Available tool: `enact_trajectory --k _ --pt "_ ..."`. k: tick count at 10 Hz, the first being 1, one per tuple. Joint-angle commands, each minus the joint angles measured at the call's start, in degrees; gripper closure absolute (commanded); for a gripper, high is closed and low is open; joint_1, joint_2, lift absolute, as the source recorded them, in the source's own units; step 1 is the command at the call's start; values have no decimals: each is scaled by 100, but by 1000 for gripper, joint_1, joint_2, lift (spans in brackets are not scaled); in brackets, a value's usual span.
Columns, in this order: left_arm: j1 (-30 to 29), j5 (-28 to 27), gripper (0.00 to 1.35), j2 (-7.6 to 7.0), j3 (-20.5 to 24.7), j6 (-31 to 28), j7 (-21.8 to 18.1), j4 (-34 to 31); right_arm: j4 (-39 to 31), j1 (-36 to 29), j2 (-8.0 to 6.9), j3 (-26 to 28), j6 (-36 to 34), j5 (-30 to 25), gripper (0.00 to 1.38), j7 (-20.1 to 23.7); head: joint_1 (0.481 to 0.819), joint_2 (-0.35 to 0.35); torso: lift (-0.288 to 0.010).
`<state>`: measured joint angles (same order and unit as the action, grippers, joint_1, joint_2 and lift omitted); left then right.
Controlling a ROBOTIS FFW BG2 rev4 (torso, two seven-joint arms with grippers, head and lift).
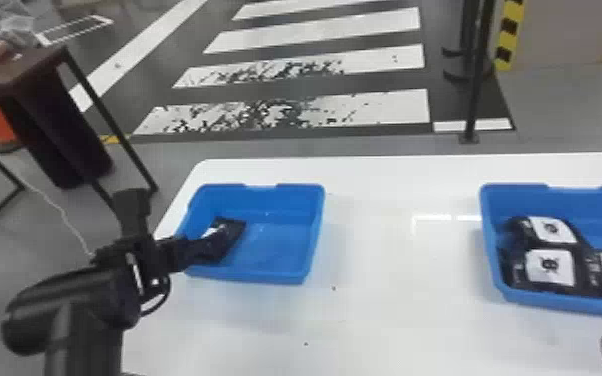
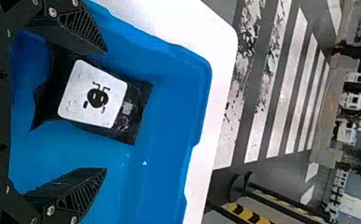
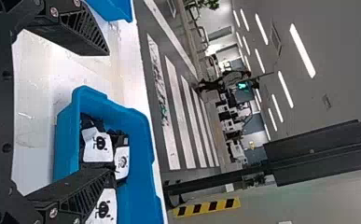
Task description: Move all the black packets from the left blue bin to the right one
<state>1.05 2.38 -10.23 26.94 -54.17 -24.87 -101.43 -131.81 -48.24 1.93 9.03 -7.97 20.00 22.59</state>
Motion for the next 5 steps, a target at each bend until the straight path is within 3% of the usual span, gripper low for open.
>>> enact_trajectory --k 1,4,5 --pt "261 -78 145 -41 -54 -152 8 376 26 29 0 0 -46 23 133 0 695 309 -140" --pt "655 -147 150 -102 -226 -180 35 1009 96 44 0 -23 -103 125 133 0 695 301 -140" --pt "711 -113 337 -120 -248 -39 35 1178 111 58 0 -23 -117 137 133 0 695 300 -140"
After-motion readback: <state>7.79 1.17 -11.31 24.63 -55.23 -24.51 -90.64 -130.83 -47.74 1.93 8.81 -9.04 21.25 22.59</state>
